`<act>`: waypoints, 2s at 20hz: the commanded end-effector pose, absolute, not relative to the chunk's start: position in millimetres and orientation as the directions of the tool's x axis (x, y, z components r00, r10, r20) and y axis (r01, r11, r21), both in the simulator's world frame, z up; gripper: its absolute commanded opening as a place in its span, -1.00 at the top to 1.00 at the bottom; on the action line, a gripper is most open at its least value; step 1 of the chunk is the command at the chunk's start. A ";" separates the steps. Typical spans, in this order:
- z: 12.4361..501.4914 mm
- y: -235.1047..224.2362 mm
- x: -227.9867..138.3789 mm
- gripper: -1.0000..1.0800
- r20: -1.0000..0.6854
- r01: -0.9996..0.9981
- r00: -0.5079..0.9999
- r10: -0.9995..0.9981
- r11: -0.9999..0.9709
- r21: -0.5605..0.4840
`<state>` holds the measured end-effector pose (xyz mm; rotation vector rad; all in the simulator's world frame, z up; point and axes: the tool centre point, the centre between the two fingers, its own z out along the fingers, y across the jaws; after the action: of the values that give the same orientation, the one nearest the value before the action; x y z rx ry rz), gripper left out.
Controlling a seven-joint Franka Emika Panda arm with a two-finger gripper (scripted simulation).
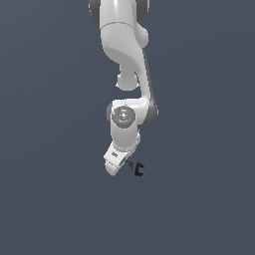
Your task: Pick up the object and move it to a goal position.
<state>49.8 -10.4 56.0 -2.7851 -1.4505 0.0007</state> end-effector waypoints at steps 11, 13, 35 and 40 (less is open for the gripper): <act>180.5 -92.0 49.5 1.00 0.002 0.819 0.574 0.819 -0.574 0.000; 201.2 -105.5 49.6 1.00 0.002 0.819 0.574 0.819 -0.574 -0.001; 384.0 -227.0 54.6 1.00 0.001 0.818 0.576 0.818 -0.576 0.000; 406.2 -242.2 56.1 1.00 0.001 0.817 0.576 0.817 -0.576 0.000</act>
<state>55.8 -237.9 399.5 -2.7888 -1.4454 -0.0011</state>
